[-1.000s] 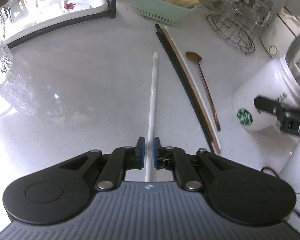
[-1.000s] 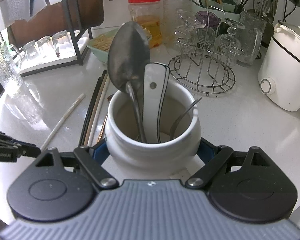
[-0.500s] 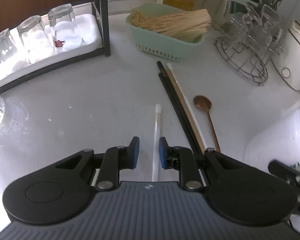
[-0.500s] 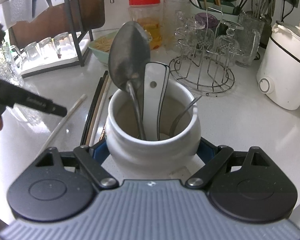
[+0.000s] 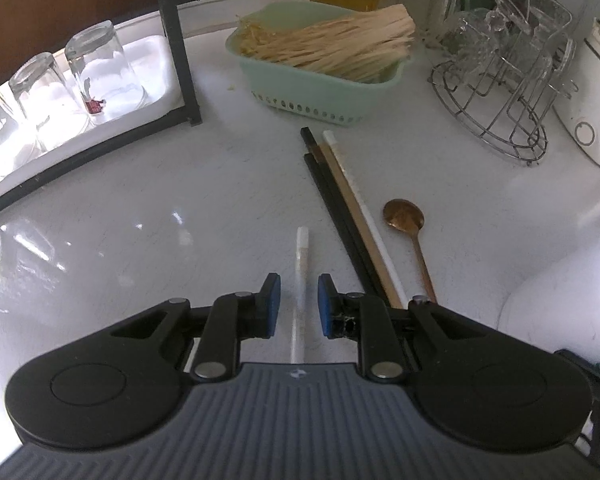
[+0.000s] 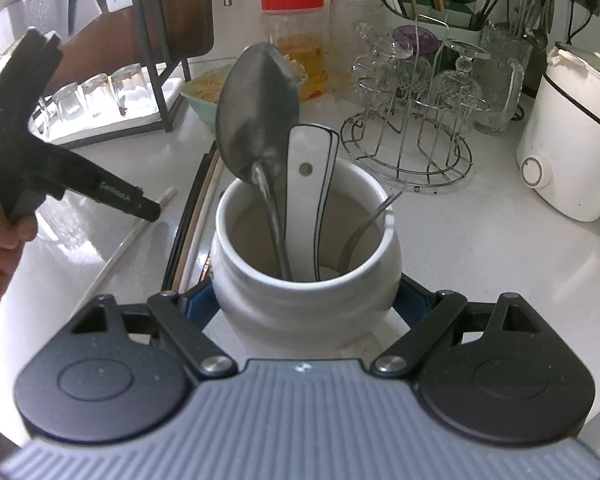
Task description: Organize utensils
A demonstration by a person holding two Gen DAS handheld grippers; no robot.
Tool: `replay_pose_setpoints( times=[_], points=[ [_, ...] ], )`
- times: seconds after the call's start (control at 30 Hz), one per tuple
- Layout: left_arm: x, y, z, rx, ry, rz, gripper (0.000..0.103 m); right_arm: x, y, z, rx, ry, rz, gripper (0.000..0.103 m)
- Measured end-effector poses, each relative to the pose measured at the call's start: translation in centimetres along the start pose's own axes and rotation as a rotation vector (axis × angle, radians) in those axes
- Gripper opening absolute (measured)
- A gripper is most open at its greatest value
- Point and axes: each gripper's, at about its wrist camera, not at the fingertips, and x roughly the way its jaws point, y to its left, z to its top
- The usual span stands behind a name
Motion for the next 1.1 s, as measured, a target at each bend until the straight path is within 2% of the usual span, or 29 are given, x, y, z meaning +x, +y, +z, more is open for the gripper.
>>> replay_pose_setpoints(
  times=[0.27, 0.53, 0.6, 0.67, 0.73, 0.87, 0.97, 1.1],
  points=[
    [0.6, -1.0, 0.5, 0.003, 0.029, 0.056, 0.023, 0.0, -0.2, 0.0, -0.008, -0.003, 0.008, 0.091],
    [1.2, -1.8, 1.7, 0.018, 0.074, 0.056, 0.022, -0.2, -0.5, 0.1, -0.015, 0.014, 0.028, 0.091],
    [1.4, -2.0, 2.1, 0.025, 0.084, 0.055, 0.018, -0.2, -0.4, 0.0, -0.022, 0.017, 0.025, 0.091],
    [1.6, -2.3, 2.4, 0.036, 0.088, 0.061, 0.008, -0.2, -0.4, 0.0, -0.024, 0.014, 0.027, 0.091],
    [1.7, -2.7, 2.7, 0.057, 0.093, 0.075, 0.008, -0.2, -0.4, -0.1, -0.026, 0.011, 0.029, 0.091],
    [1.8, -3.5, 2.8, 0.091, 0.094, 0.096, 0.007, -0.2, -0.5, 0.0, -0.028, 0.015, 0.031, 0.091],
    [0.5, -4.0, 2.8, 0.106, 0.059, 0.113, 0.007, -0.1, -0.6, 0.0, -0.032, 0.009, 0.036, 0.091],
    [-2.3, -4.3, 2.7, 0.079, 0.020, 0.082, 0.007, 0.1, -0.3, 0.0, -0.031, 0.003, 0.030, 0.091]
  ],
)
